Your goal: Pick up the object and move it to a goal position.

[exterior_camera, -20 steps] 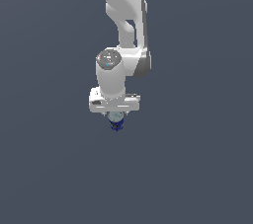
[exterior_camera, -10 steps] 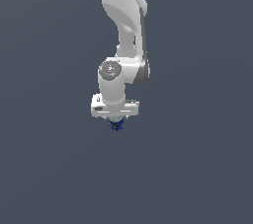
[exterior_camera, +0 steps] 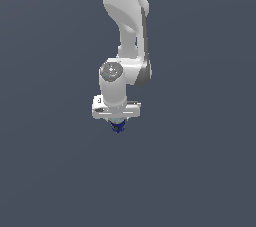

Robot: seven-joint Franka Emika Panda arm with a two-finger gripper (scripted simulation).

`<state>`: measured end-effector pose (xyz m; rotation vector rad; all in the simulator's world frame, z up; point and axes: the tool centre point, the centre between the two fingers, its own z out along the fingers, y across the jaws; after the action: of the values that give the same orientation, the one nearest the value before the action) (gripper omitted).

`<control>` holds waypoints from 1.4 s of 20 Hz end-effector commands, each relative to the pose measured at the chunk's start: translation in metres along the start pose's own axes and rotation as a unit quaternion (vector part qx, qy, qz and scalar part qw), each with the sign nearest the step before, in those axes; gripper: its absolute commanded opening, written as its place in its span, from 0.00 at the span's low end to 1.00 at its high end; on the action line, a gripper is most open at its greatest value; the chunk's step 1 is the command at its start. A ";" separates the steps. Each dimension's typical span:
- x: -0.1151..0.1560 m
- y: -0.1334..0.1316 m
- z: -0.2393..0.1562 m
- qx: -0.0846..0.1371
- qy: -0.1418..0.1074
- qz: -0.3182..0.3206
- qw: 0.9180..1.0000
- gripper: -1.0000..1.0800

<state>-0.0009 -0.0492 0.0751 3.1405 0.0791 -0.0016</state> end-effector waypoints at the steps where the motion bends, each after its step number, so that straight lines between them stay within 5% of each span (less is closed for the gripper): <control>1: 0.000 0.000 0.000 0.000 0.000 0.000 1.000 0.00; 12: 0.008 0.025 -0.033 0.000 0.000 0.000 1.000 0.00; 28: 0.040 0.117 -0.156 0.000 0.000 0.000 1.000 0.00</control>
<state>0.0409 -0.1560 0.2172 3.1416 0.0782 -0.0059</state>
